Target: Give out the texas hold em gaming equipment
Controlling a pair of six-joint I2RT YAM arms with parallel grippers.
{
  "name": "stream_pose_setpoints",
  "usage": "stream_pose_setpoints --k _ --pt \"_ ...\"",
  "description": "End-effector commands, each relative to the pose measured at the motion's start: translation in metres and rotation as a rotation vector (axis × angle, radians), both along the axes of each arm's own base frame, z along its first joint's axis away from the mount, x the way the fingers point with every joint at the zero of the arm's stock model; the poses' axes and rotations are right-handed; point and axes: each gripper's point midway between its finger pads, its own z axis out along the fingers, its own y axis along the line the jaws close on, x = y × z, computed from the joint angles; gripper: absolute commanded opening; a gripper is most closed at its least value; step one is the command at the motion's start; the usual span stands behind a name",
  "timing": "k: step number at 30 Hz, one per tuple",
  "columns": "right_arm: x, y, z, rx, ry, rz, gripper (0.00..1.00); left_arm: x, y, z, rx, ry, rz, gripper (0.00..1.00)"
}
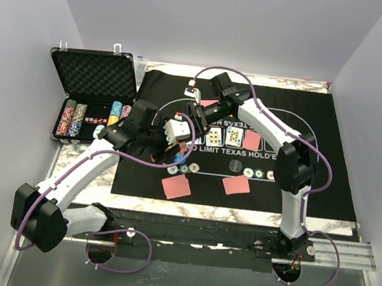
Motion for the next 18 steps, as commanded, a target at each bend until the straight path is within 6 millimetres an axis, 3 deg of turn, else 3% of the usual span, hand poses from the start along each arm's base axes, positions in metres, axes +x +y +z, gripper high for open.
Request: stream_pose_setpoints --k 1,10,18 --pt "0.002 0.007 -0.007 -0.003 0.022 -0.004 0.79 0.006 -0.011 0.024 -0.057 -0.055 -0.023 0.00" --pt "-0.001 -0.006 -0.021 -0.051 0.029 -0.009 0.51 0.002 -0.009 0.024 -0.065 -0.056 -0.015 0.00" --pt "0.004 -0.012 -0.018 -0.064 -0.011 -0.035 0.45 -0.001 -0.007 0.024 -0.067 -0.062 -0.017 0.00"
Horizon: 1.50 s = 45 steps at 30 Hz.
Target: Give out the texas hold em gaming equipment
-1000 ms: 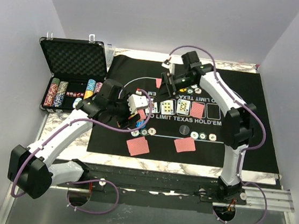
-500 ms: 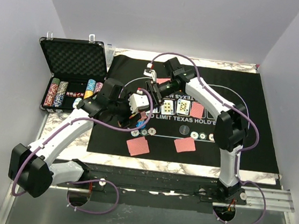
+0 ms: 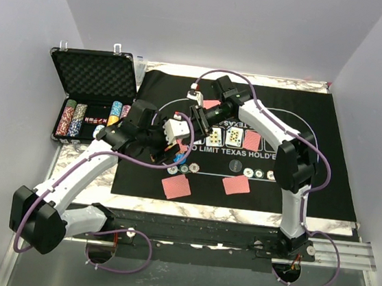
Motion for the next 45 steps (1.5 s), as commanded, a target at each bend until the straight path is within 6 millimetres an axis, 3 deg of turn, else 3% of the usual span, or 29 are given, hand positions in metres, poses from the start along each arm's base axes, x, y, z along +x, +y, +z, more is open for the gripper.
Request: stream_pose_setpoints --k 1,6,11,14,18,21,26,31,37,41,45 --pt "0.003 -0.007 -0.001 -0.038 -0.050 -0.024 0.43 0.000 -0.006 0.018 -0.053 -0.055 -0.024 0.00" --pt "0.016 -0.025 -0.017 -0.120 -0.057 -0.094 0.42 -0.002 -0.005 0.018 -0.052 -0.057 -0.022 0.00" --pt "0.022 -0.034 -0.001 -0.101 -0.116 -0.101 0.42 -0.004 -0.003 0.015 -0.048 -0.058 -0.022 0.00" --pt "0.014 -0.030 0.022 -0.009 -0.121 -0.064 0.49 -0.005 -0.004 0.016 -0.053 -0.057 -0.024 0.00" --pt "0.003 -0.021 0.040 0.084 -0.079 -0.046 0.70 -0.005 -0.004 0.016 -0.055 -0.054 -0.025 0.00" --pt "-0.004 -0.011 0.037 0.084 -0.061 -0.041 0.78 -0.005 -0.005 0.017 -0.057 -0.056 -0.028 0.00" --pt "-0.016 0.006 0.022 0.063 -0.026 -0.014 0.79 -0.006 -0.005 0.016 -0.060 -0.050 -0.032 0.00" --pt "-0.016 0.014 0.006 0.041 -0.027 -0.006 0.70 -0.007 -0.007 0.016 -0.062 -0.043 -0.037 0.00" --pt "-0.015 0.001 -0.011 -0.023 -0.025 -0.011 0.50 -0.010 -0.004 0.015 -0.057 -0.041 -0.035 0.00" --pt "-0.012 -0.011 -0.011 -0.003 0.013 -0.027 0.41 -0.010 -0.002 0.013 -0.044 -0.049 -0.037 0.00" --pt "-0.016 -0.015 -0.001 0.029 0.000 -0.007 0.39 -0.011 -0.002 0.012 -0.041 -0.045 -0.043 0.00"
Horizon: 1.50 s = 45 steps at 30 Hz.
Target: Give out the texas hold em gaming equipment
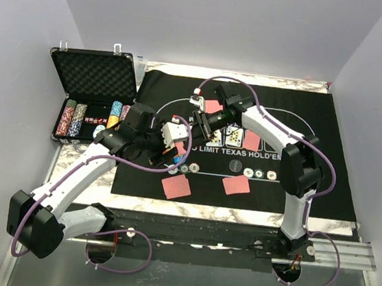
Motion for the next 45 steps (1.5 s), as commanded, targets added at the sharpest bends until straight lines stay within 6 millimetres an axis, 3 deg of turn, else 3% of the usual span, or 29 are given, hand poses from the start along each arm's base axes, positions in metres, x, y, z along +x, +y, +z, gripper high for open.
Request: stream_pose_setpoints --k 1,4,9,14,21,28,34,36,41,45 --pt "-0.002 -0.011 0.006 0.023 -0.025 0.012 0.40 -0.002 -0.008 0.015 -0.045 -0.045 -0.042 0.00" --pt "-0.008 -0.011 0.020 0.076 -0.034 0.033 0.47 -0.002 -0.008 0.015 -0.044 -0.040 -0.043 0.00" --pt "-0.008 -0.005 0.044 0.161 -0.032 0.015 0.73 -0.002 -0.010 0.014 -0.048 -0.032 -0.049 0.00" --pt "-0.001 0.005 0.034 0.138 -0.015 -0.042 0.80 -0.001 -0.011 0.016 -0.053 -0.027 -0.050 0.00" --pt "0.001 0.015 0.009 0.066 0.006 -0.051 0.68 0.000 -0.013 0.019 -0.057 -0.029 -0.049 0.00" --pt "-0.002 -0.001 0.001 0.033 0.035 -0.060 0.42 -0.002 -0.011 0.016 -0.055 -0.023 -0.045 0.00" --pt "0.009 -0.017 0.005 0.025 0.034 -0.088 0.35 -0.003 -0.011 0.013 -0.053 -0.017 -0.044 0.00" --pt "0.010 -0.019 0.008 0.027 0.027 -0.084 0.39 -0.003 -0.011 0.014 -0.053 -0.020 -0.045 0.00" --pt "0.007 -0.016 0.025 0.093 0.035 -0.070 0.72 -0.002 -0.012 0.013 -0.053 -0.021 -0.050 0.00" --pt "0.005 -0.011 0.029 0.117 0.044 -0.085 0.77 -0.001 -0.013 0.015 -0.058 -0.021 -0.053 0.00"
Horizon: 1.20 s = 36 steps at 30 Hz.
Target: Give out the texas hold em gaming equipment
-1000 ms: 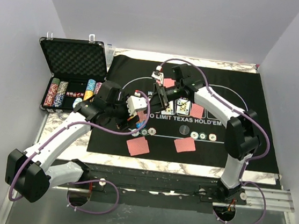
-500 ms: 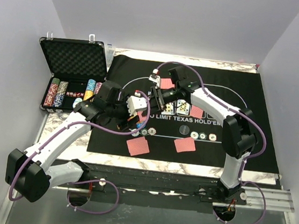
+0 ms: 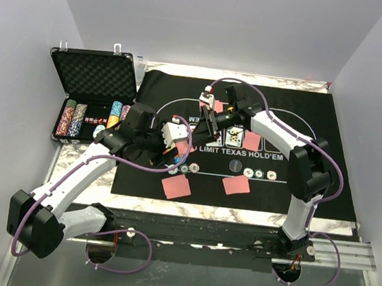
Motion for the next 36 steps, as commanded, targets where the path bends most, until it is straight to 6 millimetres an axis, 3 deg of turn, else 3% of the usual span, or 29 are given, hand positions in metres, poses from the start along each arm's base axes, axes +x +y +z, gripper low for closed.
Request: stream_pose_setpoints --k 1,6,8,18,23,29,36 --pt "-0.008 0.007 0.021 0.066 -0.015 0.014 0.77 0.002 -0.011 0.015 -0.048 -0.031 -0.040 0.00" --pt "-0.014 0.022 0.009 0.035 -0.005 0.034 0.73 0.004 -0.014 0.019 -0.057 -0.028 -0.038 0.00" --pt "-0.014 0.024 0.006 0.030 -0.006 0.034 0.66 0.004 -0.014 0.019 -0.059 -0.028 -0.038 0.00" --pt "-0.016 0.006 -0.017 -0.061 -0.001 0.036 0.41 0.003 -0.013 0.019 -0.059 -0.029 -0.034 0.00" --pt "-0.007 -0.004 -0.009 -0.037 0.006 0.021 0.28 0.002 -0.011 0.018 -0.058 -0.033 -0.032 0.00" --pt "-0.012 -0.012 0.005 -0.009 -0.001 0.048 0.19 0.001 -0.010 0.016 -0.051 -0.036 -0.031 0.00" --pt "-0.006 -0.036 0.015 -0.010 -0.008 0.019 0.08 -0.001 -0.007 0.012 -0.042 -0.038 -0.030 0.00"
